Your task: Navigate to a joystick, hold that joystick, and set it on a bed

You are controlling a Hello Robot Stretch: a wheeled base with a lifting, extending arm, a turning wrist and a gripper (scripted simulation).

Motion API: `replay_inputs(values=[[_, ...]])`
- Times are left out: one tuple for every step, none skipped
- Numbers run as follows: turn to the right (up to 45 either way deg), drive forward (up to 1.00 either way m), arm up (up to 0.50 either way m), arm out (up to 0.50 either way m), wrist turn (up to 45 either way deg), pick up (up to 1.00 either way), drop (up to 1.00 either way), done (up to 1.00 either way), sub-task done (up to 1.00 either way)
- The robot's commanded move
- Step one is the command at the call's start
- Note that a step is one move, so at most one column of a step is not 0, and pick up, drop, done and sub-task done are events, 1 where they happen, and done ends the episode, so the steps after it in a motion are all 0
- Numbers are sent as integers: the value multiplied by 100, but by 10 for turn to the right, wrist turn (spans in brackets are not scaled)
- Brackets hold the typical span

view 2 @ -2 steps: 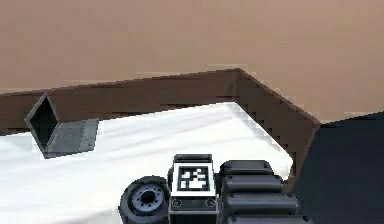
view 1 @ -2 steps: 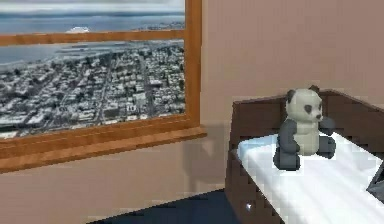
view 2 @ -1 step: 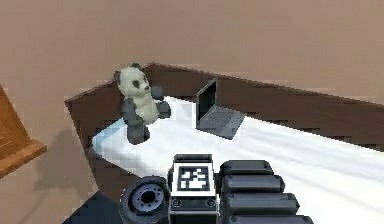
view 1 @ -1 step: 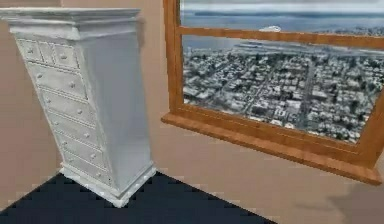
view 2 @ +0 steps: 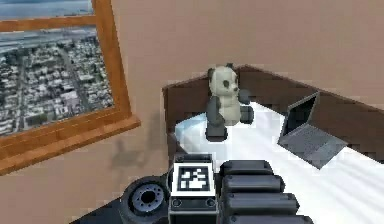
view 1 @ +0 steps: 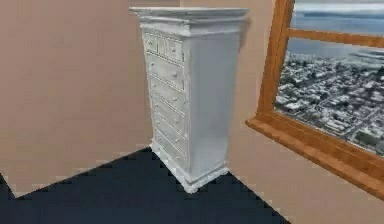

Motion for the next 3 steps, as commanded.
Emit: replay_inputs(values=[[450, 0, 0, 0, 0, 0, 0, 0, 0], [450, 0, 0, 0, 0, 0, 0, 0, 0], [30, 0, 0, 0, 0, 0, 0, 0, 0]])
